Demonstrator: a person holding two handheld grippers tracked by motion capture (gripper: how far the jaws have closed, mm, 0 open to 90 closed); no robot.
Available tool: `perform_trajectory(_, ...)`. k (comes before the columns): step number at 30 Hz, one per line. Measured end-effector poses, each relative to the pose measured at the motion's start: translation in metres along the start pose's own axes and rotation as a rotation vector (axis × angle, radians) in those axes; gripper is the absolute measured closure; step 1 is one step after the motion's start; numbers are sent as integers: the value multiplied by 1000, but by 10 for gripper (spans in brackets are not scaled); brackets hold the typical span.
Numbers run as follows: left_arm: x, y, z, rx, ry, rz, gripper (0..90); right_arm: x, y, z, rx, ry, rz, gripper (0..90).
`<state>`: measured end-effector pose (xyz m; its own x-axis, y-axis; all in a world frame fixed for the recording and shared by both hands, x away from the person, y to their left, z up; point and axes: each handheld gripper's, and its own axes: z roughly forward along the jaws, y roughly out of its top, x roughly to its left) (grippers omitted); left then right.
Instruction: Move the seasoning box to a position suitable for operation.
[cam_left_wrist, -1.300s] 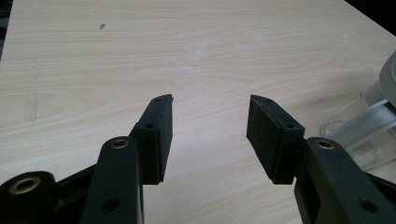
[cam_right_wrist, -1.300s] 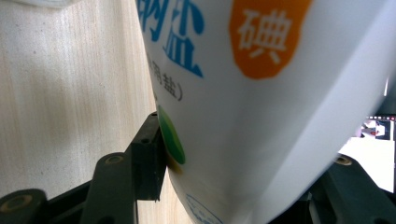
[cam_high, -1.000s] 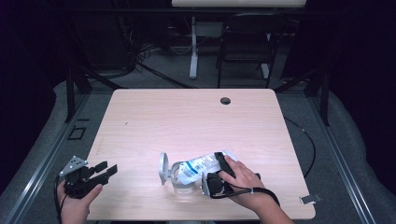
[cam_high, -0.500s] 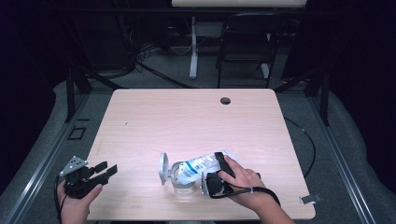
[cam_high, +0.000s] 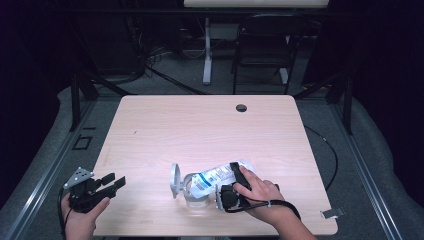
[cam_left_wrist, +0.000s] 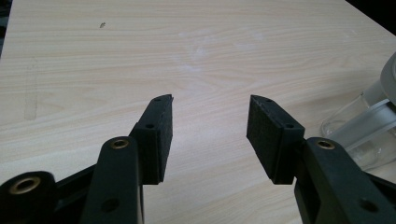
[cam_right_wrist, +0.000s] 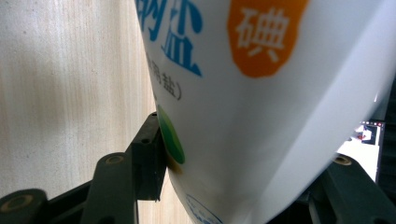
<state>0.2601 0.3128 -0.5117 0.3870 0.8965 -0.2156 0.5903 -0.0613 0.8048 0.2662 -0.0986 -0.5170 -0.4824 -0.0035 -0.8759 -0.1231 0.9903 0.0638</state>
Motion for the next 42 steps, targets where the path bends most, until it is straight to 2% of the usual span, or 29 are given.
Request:
perform_trajectory(5, 0, 0, 0, 3, 1, 0, 510, -2, 1, -2, 28, -7, -29, 446)
perform_trajectory(11, 1, -1, 1, 1, 1, -2, 509, -3, 2, -2, 38, -8, -43, 446)
perform_trajectory(16, 1, -1, 0, -1, 0, -3, 509, -3, 1, -1, 20, -5, -41, 447)
perform_trajectory(22, 1, -1, 1, 1, 0, -3, 509, -3, 2, -1, 27, -5, -49, 447)
perform_trajectory(27, 2, -1, 1, 2, 1, -5, 509, -5, 3, -2, 39, -14, -75, 447)
perform_trajectory(31, 2, -1, 1, 0, 1, -6, 509, -4, 3, -2, 26, -19, -80, 447)
perform_trajectory(33, 1, -1, 0, -2, 0, -5, 509, -4, 3, -2, 31, -27, -91, 448)
perform_trajectory(34, 1, -1, 0, -2, 0, -5, 509, -5, 4, -4, 50, -29, -103, 448)
perform_trajectory(39, 2, -1, 0, -6, 1, -7, 509, -4, 4, -3, 41, -31, -103, 449)
perform_trajectory(41, 2, 0, -1, -7, 1, -6, 509, -5, 6, -5, 64, -40, -127, 449)
perform_trajectory(42, 2, 0, -1, -7, 1, -6, 509, -4, 6, -5, 56, -38, -121, 449)
